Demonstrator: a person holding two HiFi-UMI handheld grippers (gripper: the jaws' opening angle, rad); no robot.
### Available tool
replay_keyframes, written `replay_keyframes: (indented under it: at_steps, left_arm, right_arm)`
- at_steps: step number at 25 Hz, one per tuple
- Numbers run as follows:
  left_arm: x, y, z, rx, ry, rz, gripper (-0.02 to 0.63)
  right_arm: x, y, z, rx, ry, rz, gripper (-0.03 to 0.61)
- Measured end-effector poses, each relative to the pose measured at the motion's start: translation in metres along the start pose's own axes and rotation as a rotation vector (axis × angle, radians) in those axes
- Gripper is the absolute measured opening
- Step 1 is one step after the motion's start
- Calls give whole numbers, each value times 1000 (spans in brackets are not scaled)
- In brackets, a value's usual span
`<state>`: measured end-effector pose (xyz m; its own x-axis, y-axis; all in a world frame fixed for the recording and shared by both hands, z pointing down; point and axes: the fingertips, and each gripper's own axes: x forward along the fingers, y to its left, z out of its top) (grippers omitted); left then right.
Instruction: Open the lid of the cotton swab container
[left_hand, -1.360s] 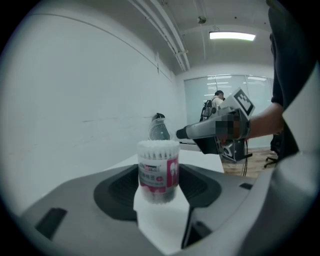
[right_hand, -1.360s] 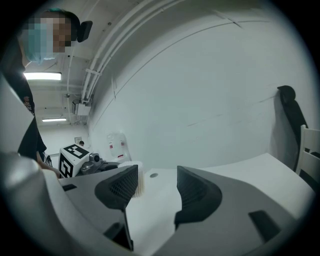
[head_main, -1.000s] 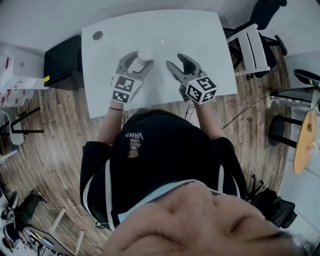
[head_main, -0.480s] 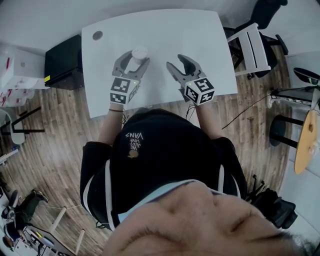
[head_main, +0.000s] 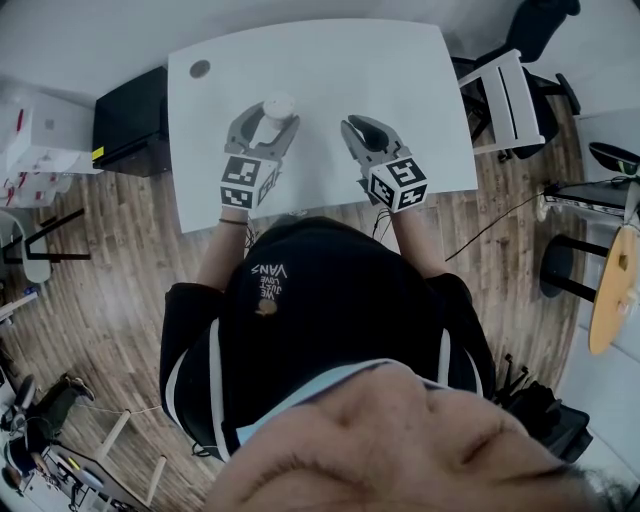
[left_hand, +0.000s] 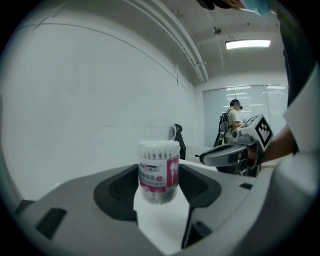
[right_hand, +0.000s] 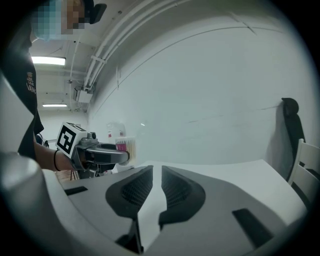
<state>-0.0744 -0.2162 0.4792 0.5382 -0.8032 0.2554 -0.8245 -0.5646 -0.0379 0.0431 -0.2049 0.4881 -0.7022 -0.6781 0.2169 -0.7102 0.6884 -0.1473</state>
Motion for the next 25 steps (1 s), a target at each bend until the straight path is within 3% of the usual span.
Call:
replay_keyframes:
  at_steps: [5, 25]
  left_arm:
    - [1, -4, -2, -4, 5, -6, 256]
    - [4, -2, -11, -26, 15, -17, 256]
  right_arm:
    - [0, 0, 1, -20, 3, -3, 15]
    - [6, -2, -2, -6, 18, -10, 12]
